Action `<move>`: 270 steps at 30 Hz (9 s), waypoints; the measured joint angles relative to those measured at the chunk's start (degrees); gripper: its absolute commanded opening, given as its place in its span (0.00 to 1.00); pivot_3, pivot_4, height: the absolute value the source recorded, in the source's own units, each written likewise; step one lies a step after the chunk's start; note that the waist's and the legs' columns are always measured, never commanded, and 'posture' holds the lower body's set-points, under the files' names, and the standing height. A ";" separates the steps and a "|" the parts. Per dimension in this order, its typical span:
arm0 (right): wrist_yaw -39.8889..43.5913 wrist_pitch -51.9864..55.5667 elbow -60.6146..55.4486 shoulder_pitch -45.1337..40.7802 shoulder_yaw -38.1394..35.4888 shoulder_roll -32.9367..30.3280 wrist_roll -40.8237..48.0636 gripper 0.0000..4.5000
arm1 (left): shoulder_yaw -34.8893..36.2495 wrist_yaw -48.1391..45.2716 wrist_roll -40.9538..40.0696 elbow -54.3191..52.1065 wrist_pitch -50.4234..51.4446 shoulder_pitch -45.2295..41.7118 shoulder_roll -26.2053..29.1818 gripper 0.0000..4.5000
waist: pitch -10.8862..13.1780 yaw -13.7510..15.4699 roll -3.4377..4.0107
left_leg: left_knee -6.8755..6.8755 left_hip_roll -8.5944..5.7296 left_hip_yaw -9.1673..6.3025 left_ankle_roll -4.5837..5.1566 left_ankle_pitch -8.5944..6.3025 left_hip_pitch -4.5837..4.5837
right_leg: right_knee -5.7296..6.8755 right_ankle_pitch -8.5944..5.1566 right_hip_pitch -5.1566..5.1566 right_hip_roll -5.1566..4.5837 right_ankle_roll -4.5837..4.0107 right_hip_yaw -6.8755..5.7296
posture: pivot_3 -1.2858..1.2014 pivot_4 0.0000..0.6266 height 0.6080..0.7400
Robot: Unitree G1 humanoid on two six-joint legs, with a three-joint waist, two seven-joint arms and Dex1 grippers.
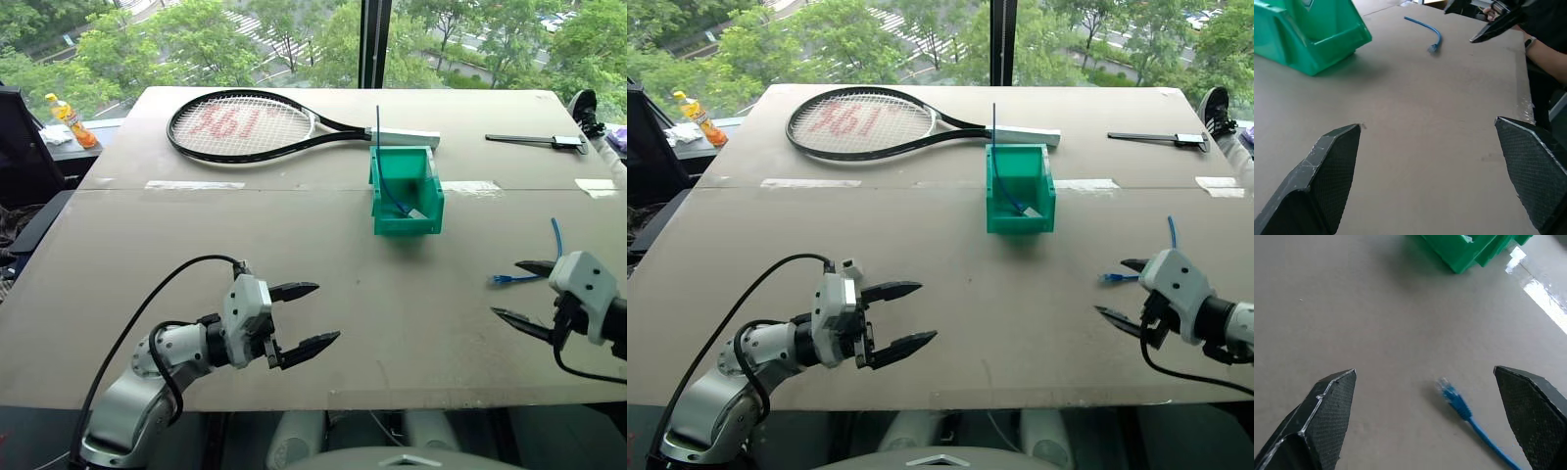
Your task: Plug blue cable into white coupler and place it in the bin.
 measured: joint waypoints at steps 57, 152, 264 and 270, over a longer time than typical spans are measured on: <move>13.46 10.25 -0.16 -29.66 25.96 18.58 -8.32 0.99 | -8.54 -2.03 11.92 16.89 -2.17 -15.22 0.58 1.00 | 0.10 -0.07 0.04 | -0.05 -0.03 0.02 0.05 -0.05 0.10 | 0.01 0.31 0.06 -0.01 -0.01 0.06 | 0.52 0.24 1.00; -52.37 14.65 -9.49 -16.89 15.72 42.85 49.49 0.00 | -2.68 -2.02 7.84 27.76 -9.10 -26.78 -5.92 0.70 | 0.07 -2.16 0.05 | -0.06 0.08 0.16 0.21 -0.11 0.29 | 0.09 0.31 0.10 0.21 0.14 0.35 | 0.52 0.24 1.00; 13.54 -6.59 29.19 -45.63 42.35 29.37 -12.02 0.00 | -22.97 -11.37 28.87 49.73 -11.93 -42.95 -14.34 0.08 | -0.32 -1.56 -0.15 | 0.10 -0.04 0.16 0.24 -0.13 0.66 | 0.14 0.35 0.51 0.11 0.15 0.26 | 0.52 0.24 1.00; 13.03 -9.16 31.87 -44.51 40.80 31.33 -12.64 0.19 | -22.82 -10.96 29.21 49.80 -11.71 -42.59 -14.29 0.08 | -0.75 -1.69 -0.21 | 0.10 0.01 0.15 0.24 -0.13 0.78 | 0.21 0.35 0.57 0.17 0.10 0.27 | 0.52 0.24 1.00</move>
